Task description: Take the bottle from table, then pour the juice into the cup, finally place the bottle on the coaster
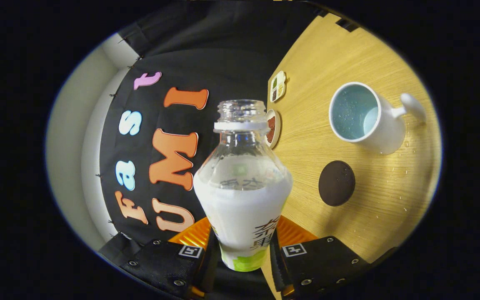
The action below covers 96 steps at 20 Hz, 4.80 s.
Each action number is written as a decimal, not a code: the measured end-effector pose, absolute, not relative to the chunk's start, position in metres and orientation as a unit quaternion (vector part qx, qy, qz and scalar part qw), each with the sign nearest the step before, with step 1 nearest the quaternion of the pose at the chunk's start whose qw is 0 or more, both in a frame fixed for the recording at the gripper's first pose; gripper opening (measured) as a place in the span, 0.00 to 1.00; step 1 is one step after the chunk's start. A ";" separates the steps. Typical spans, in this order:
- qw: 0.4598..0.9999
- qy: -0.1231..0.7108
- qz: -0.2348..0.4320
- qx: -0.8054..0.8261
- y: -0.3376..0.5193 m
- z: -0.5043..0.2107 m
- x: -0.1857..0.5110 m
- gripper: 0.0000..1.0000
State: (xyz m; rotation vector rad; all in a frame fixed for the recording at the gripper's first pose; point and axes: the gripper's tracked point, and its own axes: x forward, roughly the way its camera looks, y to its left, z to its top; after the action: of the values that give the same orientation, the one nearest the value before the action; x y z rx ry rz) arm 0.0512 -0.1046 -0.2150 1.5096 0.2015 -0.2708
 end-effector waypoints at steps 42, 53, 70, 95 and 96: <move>0.583 0.099 -0.159 0.791 -0.109 -0.225 0.060 0.55; 0.570 0.108 -0.162 0.798 -0.114 -0.222 0.060 0.55; 0.535 0.120 -0.159 0.821 -0.104 -0.211 0.067 0.55; 0.487 0.112 -0.202 0.842 -0.142 -0.225 0.065 0.55; 0.484 0.112 -0.203 0.844 -0.143 -0.226 0.066 0.55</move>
State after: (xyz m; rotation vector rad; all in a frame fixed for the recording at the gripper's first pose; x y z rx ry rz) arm 0.0656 -0.1429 -0.2259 2.0547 0.2726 -0.4942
